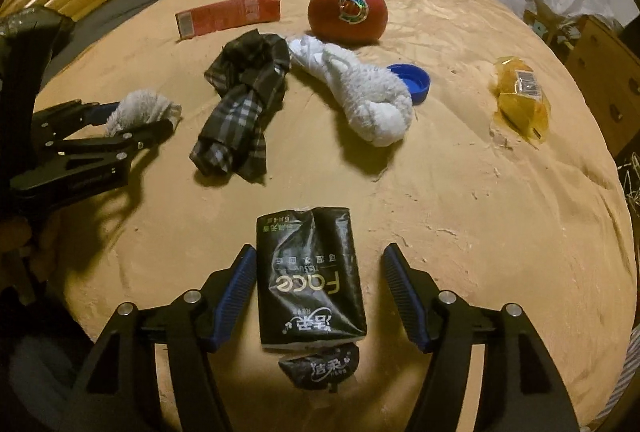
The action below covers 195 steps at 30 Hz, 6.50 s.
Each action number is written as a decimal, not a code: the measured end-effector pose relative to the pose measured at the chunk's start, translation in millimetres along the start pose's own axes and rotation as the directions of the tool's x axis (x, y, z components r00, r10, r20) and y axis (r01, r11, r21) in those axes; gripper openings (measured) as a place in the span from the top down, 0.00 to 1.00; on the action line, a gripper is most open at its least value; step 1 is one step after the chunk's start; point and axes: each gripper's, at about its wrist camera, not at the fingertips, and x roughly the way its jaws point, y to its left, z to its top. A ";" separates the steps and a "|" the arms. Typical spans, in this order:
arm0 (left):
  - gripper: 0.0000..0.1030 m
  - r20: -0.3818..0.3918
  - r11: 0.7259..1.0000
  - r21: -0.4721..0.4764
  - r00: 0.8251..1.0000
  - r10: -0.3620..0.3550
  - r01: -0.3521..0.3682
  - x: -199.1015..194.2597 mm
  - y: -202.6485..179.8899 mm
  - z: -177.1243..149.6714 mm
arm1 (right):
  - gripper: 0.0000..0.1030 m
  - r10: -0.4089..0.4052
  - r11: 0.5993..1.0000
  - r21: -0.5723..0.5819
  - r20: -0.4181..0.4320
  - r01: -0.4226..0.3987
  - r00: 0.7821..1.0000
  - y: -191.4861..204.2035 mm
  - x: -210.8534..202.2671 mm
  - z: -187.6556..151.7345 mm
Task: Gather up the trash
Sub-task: 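Grasp the grey knitted sock with left tool while right tool grasps black tissue pack, then carry the sock and black tissue pack to the white bucket, then open both tools to drop sock and tissue pack into the bucket, then move both open tools back over the remaining trash on the bed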
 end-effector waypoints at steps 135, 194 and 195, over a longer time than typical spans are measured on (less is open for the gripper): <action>0.46 -0.033 0.719 0.495 0.838 -0.545 0.488 -210.7 -459.8 -47.7 | 0.38 -0.494 0.656 0.721 0.188 0.221 0.849 -275.5 -369.1 -381.3; 0.56 -0.034 0.986 -0.163 0.999 0.037 -0.042 4.3 23.7 25.1 | 0.27 0.030 0.941 0.319 0.254 -0.113 0.967 -96.8 -127.6 -108.8; 0.56 -0.032 0.982 -0.179 0.998 0.055 -0.060 0.9 37.4 23.4 | 0.27 0.042 0.947 0.298 0.251 -0.118 0.967 -92.8 -120.7 -100.8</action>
